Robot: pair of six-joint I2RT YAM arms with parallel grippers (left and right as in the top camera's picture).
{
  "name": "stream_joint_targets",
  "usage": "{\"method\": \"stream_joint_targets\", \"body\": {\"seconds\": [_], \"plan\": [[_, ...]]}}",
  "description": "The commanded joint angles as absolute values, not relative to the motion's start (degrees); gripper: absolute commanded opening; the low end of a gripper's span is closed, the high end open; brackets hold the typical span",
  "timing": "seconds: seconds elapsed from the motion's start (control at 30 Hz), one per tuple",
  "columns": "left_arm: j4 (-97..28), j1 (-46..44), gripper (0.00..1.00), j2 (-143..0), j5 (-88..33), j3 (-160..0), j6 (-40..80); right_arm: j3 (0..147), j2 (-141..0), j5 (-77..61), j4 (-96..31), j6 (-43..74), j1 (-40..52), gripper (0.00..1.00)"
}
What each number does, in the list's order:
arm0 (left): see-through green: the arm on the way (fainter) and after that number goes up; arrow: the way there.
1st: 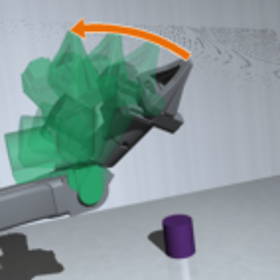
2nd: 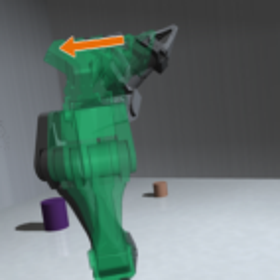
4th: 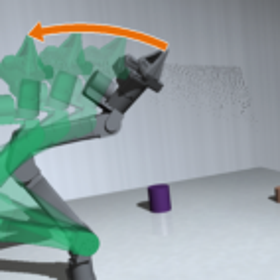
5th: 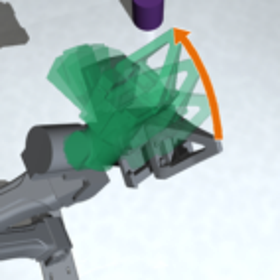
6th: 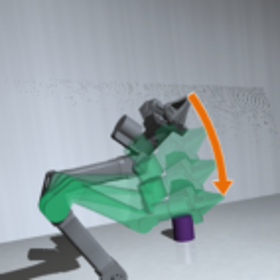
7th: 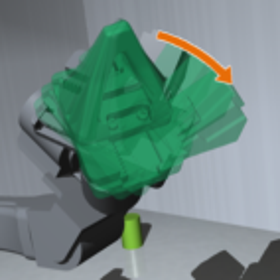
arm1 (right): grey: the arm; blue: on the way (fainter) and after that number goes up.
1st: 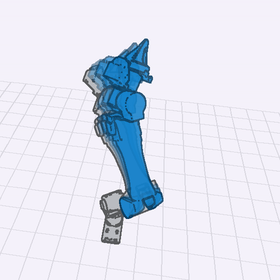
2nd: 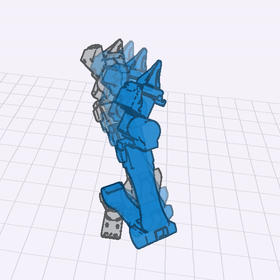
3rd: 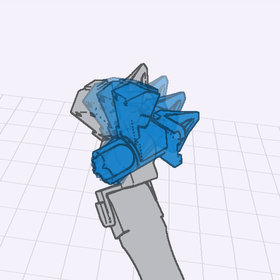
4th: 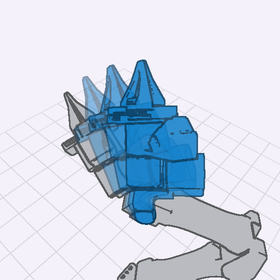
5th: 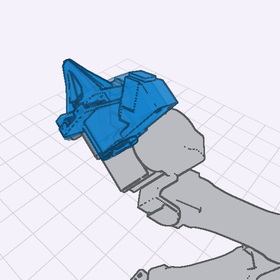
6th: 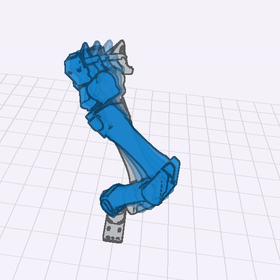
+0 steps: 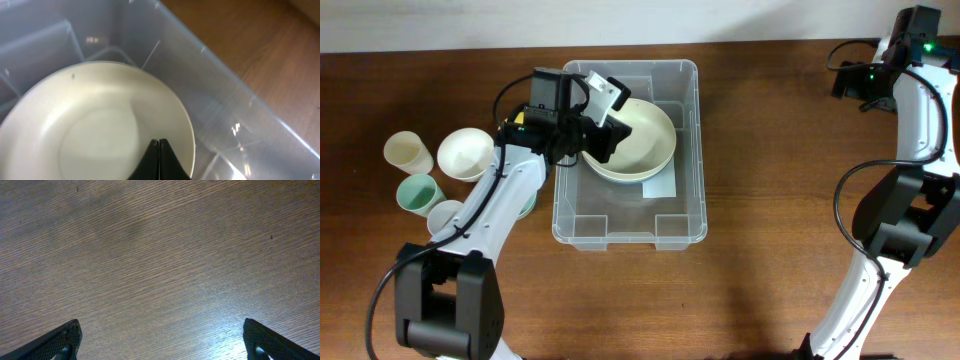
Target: Pack container
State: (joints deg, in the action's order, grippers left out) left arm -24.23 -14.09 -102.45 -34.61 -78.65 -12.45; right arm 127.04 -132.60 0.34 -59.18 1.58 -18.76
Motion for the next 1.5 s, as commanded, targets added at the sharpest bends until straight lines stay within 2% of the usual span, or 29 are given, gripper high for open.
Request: {"method": "stream_joint_targets", "body": {"seconds": [0.0, 0.2, 0.5, 0.8, 1.17, 1.27, 1.47], "plan": [[-26.3, -15.0, 0.01, -102.32, -28.64, -79.55, -12.53, 126.63, -131.63, 0.23, -59.13, 2.22, -18.76, 0.99], [-29.67, -18.57, 0.01, -102.83, -17.08, -79.55, -12.51, 126.63, -131.63, 0.23, -59.16, 2.22, -18.76, 0.99], [-34.72, -23.18, 0.01, -107.83, -13.82, -79.55, -12.49, 126.63, -131.63, 0.23, -59.16, 2.22, -18.76, 0.99], [-41.06, -23.53, 0.01, -108.62, -9.56, -79.55, -9.67, 126.63, -131.63, 0.23, -59.13, 2.22, -18.76, 0.99], [-34.41, -23.53, 0.01, -103.24, -8.54, -88.07, -9.69, 126.63, -131.63, 0.23, -59.16, 2.22, -18.76, 0.99], [-28.12, -23.59, 0.01, -102.74, -2.74, -88.38, -9.67, 126.63, -131.63, 0.25, -59.13, 2.22, -18.76, 0.99], [-23.14, -23.59, 0.01, -104.36, 6.35, -88.36, -8.75, 126.63, -131.63, 0.23, -59.13, 2.22, -18.76, 0.99]]}}
